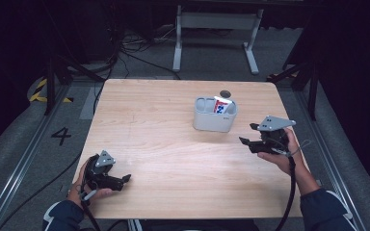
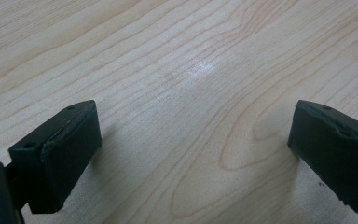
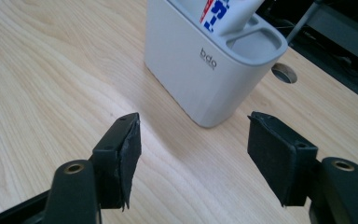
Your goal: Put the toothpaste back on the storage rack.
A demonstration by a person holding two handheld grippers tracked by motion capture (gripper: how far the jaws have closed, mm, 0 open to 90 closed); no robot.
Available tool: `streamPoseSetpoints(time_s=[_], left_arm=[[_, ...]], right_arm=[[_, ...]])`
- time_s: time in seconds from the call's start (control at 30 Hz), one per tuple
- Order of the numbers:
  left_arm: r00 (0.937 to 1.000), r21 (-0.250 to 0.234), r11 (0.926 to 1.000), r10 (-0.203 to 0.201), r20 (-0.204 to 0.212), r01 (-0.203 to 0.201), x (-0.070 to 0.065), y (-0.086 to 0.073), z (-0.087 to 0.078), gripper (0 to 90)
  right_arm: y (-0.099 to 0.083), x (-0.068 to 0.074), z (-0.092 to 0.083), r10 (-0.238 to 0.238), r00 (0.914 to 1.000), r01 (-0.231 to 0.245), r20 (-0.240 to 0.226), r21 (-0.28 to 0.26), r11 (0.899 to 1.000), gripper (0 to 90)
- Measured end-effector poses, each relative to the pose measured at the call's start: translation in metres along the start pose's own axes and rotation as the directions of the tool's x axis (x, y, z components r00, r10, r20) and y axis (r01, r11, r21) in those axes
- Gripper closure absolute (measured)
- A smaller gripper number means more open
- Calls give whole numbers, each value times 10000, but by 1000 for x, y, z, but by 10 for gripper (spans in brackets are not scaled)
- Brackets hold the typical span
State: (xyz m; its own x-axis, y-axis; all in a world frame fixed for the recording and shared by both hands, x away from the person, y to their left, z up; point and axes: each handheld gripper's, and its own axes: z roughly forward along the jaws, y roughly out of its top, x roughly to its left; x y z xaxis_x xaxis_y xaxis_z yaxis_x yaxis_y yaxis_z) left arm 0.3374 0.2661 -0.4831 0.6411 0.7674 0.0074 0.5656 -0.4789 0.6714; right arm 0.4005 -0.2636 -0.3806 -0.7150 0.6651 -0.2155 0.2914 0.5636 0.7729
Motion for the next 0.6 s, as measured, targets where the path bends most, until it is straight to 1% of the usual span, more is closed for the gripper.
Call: streamPoseSetpoints(time_s=[0.07, 0.1, 0.2, 0.27, 0.3, 0.6], left_arm=[[10000, 19, 10000, -8, 20, 8, 0, 0, 0, 29], [10000, 3, 10000, 77, 0, -77, 1, 1, 0, 29], [10000, 53, 10000, -35, 37, 35, 0, 1, 0, 28], [10000, 56, 10000, 14, 33, -14, 0, 1, 0, 28], [10000, 42, 9999, 91, 9, -91, 1, 1, 1, 28], [10000, 41, 10000, 71, 13, -71, 1, 1, 1, 28]], right_arm=[[-6, 1, -2, -15, 10000, 14, 60, 36, 10000, 353], [-9, 1, -3, 9, 10000, -9, 59, 10, 10000, 352], [-18, 3, -5, -45, 10000, 45, 38, 47, 10000, 347], [-23, 4, -6, -162, 9997, 159, 163, 159, 9997, 343], [-27, 4, -7, -129, 9998, 126, 145, 215, 9997, 340], [-51, 5, -12, 25, 9999, -31, 166, 368, 9993, 333]])
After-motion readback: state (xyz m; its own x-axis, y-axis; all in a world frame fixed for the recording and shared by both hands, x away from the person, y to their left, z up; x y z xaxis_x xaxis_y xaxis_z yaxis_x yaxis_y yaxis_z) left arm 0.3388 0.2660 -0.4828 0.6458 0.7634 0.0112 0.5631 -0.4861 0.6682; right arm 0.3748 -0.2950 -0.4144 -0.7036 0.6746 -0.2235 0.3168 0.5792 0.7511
